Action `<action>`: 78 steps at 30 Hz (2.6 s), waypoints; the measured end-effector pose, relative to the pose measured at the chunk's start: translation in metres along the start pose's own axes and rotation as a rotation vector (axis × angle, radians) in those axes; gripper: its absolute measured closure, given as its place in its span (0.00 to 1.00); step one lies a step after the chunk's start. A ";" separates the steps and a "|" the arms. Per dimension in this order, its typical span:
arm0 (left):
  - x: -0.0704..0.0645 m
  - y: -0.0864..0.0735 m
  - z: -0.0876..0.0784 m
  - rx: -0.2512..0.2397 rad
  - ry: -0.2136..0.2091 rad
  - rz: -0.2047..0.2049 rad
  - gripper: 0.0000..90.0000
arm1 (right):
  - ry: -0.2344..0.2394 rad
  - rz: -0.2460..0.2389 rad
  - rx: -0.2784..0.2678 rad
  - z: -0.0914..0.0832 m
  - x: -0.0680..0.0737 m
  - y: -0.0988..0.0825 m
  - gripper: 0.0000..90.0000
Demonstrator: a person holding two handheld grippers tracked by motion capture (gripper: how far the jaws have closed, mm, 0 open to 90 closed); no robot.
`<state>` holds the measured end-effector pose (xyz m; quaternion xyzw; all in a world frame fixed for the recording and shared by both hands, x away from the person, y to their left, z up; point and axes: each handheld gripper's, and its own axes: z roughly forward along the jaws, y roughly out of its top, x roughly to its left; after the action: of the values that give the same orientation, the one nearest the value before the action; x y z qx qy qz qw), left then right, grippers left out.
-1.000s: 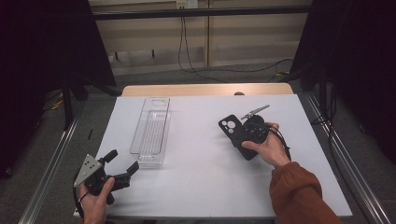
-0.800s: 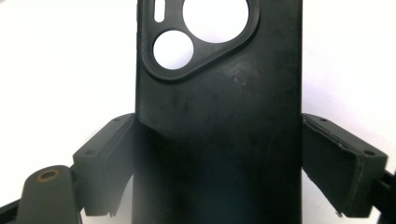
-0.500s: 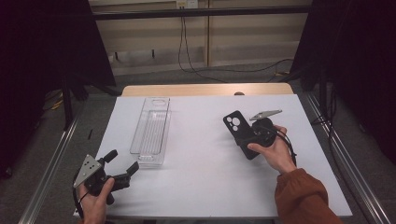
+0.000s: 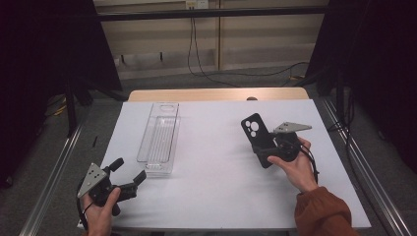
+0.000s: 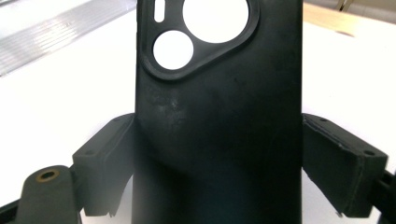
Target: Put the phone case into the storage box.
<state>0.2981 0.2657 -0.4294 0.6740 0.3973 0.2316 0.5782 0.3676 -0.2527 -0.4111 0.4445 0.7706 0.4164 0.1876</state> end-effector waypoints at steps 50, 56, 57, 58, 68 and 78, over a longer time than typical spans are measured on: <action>-0.010 0.003 0.009 0.027 -0.071 0.015 0.04 | 0.198 -0.060 -0.234 -0.021 0.039 -0.040 0.16; -0.017 0.004 0.013 0.038 -0.102 0.050 0.04 | 0.235 -0.075 -0.222 -0.017 0.047 -0.041 0.16; -0.018 0.005 0.014 0.047 -0.110 0.057 0.04 | 0.241 -0.077 -0.219 -0.016 0.049 -0.040 0.16; -0.019 0.005 0.015 0.054 -0.116 0.062 0.04 | 0.244 -0.079 -0.219 -0.016 0.050 -0.040 0.16; -0.028 0.006 0.021 0.058 -0.167 0.045 0.05 | 0.286 -0.097 -0.206 -0.013 0.061 -0.039 0.16; -0.035 0.010 0.032 0.104 -0.267 0.081 0.07 | 0.334 -0.116 -0.189 -0.008 0.072 -0.039 0.16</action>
<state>0.3050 0.2183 -0.4222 0.7432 0.3009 0.1423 0.5804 0.3036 -0.2058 -0.4321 0.3045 0.7727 0.5435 0.1216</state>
